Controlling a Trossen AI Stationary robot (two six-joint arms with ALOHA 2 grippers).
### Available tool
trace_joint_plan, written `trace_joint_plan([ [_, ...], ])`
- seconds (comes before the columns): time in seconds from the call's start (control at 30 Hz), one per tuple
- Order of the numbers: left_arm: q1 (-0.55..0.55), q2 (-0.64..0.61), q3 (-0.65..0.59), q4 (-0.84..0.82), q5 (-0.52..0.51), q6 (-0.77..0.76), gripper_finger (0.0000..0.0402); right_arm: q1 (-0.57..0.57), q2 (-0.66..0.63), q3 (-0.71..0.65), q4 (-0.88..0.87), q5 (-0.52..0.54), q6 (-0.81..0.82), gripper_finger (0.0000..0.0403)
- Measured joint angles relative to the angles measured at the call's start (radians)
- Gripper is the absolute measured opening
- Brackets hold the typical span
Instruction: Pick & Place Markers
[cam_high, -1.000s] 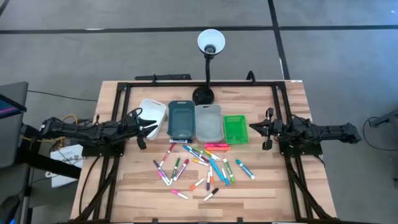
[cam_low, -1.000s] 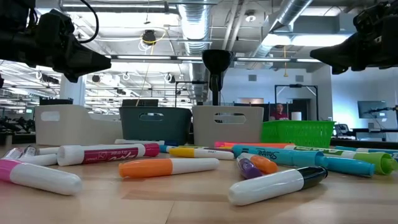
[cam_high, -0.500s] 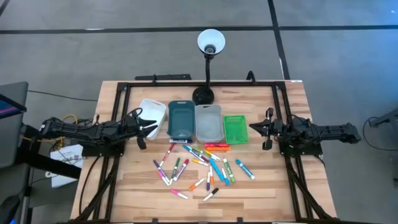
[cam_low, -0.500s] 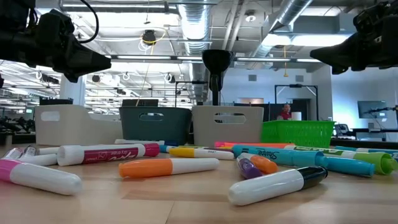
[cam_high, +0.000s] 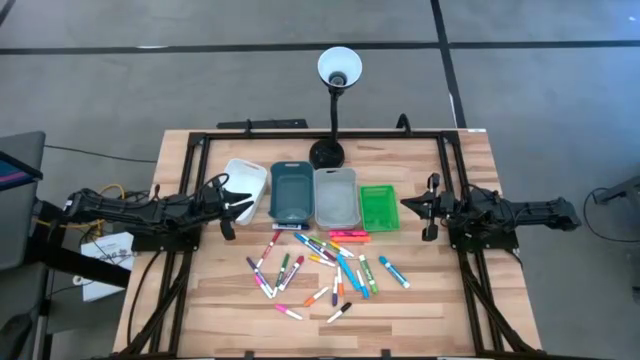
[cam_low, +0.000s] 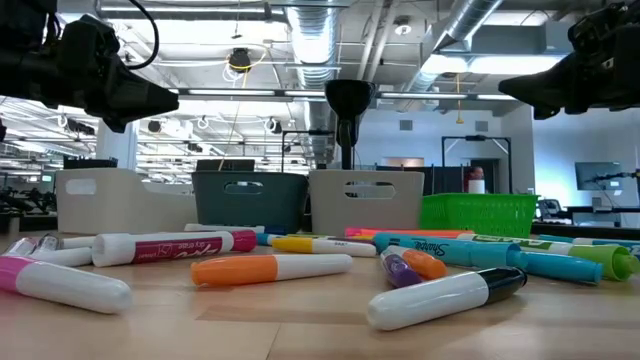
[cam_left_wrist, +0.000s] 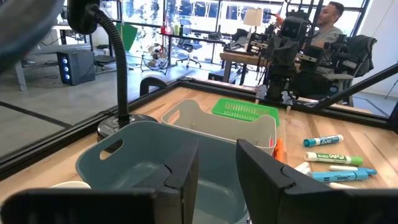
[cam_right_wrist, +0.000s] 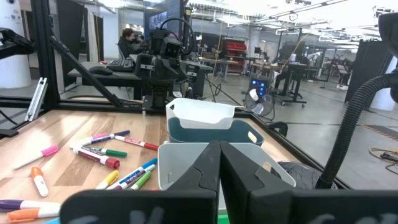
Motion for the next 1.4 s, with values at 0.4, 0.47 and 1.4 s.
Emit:
trace_joint_plan([
  [0.4,0.0,0.0,0.0,0.0,0.0,0.0,0.0104,0.0,0.0,0.0,0.0,0.0,0.0,0.0],
  [0.47,0.0,0.0,0.0,0.002,-0.004,0.053,0.0104,0.0,0.0,0.0,0.0,0.0,0.0,0.0],
  [1.4,0.0,0.005,0.0,0.198,-0.02,0.089,0.0104,0.0,0.006,0.0,0.221,0.001,0.272,0.0001],
])
